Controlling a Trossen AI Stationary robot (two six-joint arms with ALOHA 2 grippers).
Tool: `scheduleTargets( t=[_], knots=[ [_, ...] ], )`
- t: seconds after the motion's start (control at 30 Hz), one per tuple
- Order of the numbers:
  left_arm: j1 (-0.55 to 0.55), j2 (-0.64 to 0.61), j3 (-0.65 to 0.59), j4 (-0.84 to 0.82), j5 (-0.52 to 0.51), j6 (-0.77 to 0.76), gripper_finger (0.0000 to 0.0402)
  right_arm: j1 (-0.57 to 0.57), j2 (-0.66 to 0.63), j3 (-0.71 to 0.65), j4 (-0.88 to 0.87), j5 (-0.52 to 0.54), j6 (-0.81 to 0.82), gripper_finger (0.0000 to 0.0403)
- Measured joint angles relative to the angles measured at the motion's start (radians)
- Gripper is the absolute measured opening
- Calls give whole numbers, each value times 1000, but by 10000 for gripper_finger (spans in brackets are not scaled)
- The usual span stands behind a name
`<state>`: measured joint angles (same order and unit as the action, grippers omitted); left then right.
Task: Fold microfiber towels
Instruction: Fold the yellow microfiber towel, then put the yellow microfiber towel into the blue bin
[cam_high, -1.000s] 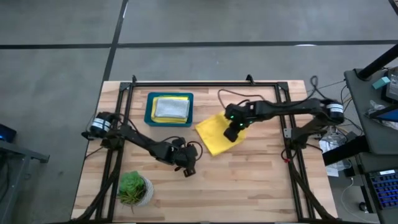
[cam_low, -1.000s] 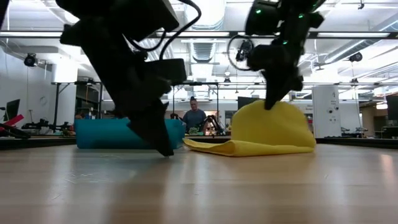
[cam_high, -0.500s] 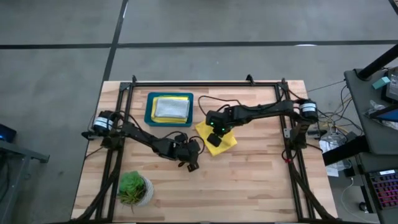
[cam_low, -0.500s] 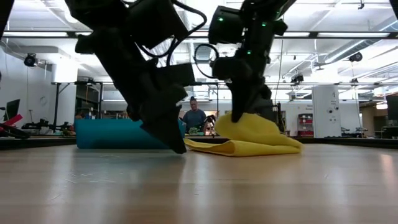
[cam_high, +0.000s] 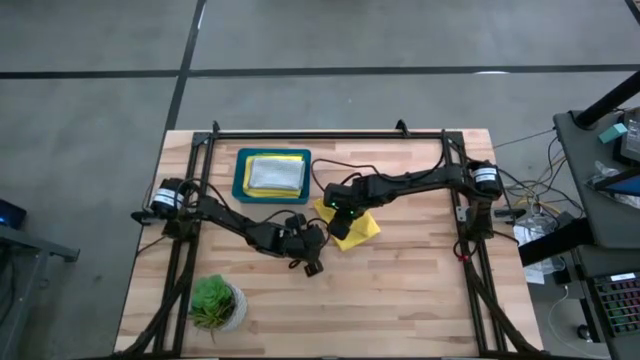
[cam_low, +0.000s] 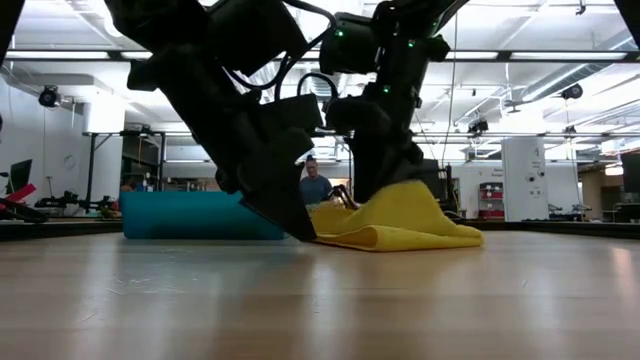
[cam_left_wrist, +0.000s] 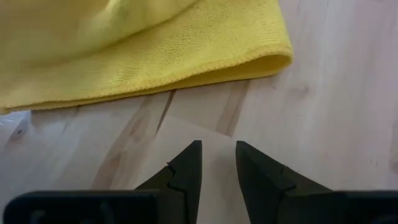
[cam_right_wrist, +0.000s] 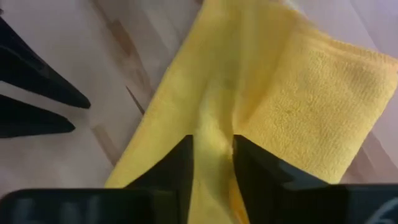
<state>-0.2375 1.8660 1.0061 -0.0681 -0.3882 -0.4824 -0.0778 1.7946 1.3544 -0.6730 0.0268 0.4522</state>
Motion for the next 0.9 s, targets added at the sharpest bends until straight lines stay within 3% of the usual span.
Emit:
scheduleTargets(
  t=[0.27, 0.5, 0.73, 0.9],
  knots=[
    [-4, 0, 6, -1, 15, -1, 83, 18, -38, -1, 2, -9, -40, 178],
    [-26, -2, 15, -2, 95, -3, 83, 74, -171, -45, -24, -8, -116, 189],
    [-45, -11, 21, 1, 101, -7, 83, 119, -378, -249, 21, -1, -130, 184],
    [-45, -13, 38, 33, 98, 27, 83, 126, -519, -469, 269, 0, -87, 172]
  ],
)
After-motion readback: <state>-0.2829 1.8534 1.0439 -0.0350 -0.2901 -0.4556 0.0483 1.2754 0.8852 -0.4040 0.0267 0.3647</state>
